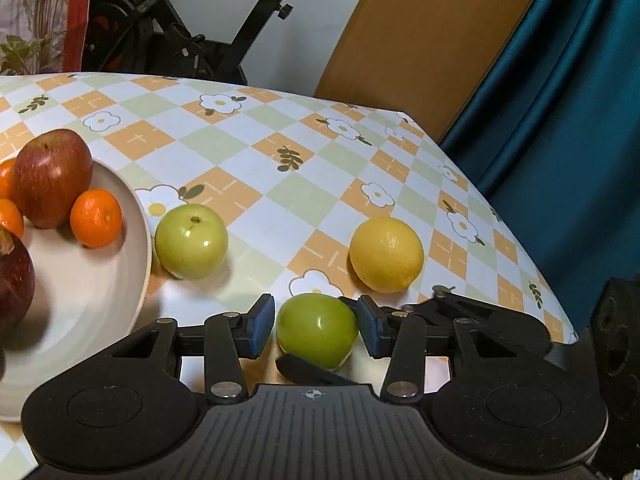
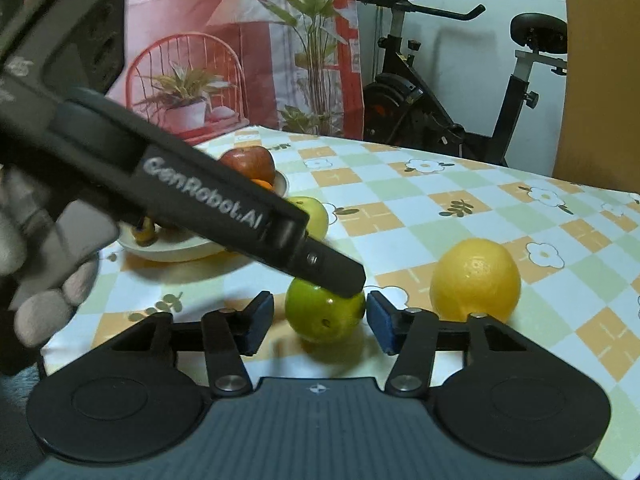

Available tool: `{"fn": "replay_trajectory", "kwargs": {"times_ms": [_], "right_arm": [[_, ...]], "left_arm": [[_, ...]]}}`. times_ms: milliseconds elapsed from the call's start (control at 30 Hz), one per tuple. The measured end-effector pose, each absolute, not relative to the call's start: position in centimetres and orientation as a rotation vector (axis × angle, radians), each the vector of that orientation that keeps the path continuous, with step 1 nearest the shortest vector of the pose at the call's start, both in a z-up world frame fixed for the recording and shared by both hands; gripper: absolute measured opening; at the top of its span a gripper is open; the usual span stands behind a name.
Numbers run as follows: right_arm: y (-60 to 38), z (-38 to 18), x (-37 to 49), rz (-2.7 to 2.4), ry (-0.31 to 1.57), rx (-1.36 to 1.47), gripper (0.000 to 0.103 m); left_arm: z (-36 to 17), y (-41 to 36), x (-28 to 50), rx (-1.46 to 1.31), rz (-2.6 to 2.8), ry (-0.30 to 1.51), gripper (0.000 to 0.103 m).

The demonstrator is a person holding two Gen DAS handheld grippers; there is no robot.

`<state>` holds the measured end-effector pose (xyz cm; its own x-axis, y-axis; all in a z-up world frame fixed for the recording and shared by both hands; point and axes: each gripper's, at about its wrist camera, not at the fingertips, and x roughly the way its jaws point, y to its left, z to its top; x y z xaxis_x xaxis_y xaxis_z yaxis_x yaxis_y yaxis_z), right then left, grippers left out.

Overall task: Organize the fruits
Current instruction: 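Close both tools around the green apple from opposite sides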

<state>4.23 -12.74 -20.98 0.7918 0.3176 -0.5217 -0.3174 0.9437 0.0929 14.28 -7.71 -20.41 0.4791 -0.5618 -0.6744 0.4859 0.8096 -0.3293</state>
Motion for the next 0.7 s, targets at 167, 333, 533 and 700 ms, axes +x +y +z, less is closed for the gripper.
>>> {"fn": "replay_trajectory", "kwargs": {"times_ms": [167, 333, 533, 700], "right_arm": [[-13.2, -21.3, 4.8, 0.362, 0.585, 0.027, 0.049], [-13.4, -21.5, 5.1, 0.383, 0.611, 0.049, 0.048], [-13.3, -21.6, 5.3, 0.389, 0.629, 0.042, 0.049], [-13.2, -21.6, 5.2, 0.388, 0.629, 0.036, 0.049]], "left_arm": [[-20.6, -7.7, 13.4, -0.092, -0.635, 0.841, 0.048], [-20.8, -7.4, 12.6, -0.102, -0.624, 0.828, 0.048], [-21.1, -7.2, 12.5, -0.122, -0.632, 0.83, 0.049], [-21.5, -6.9, 11.9, -0.132, -0.637, 0.813, 0.049]]}}
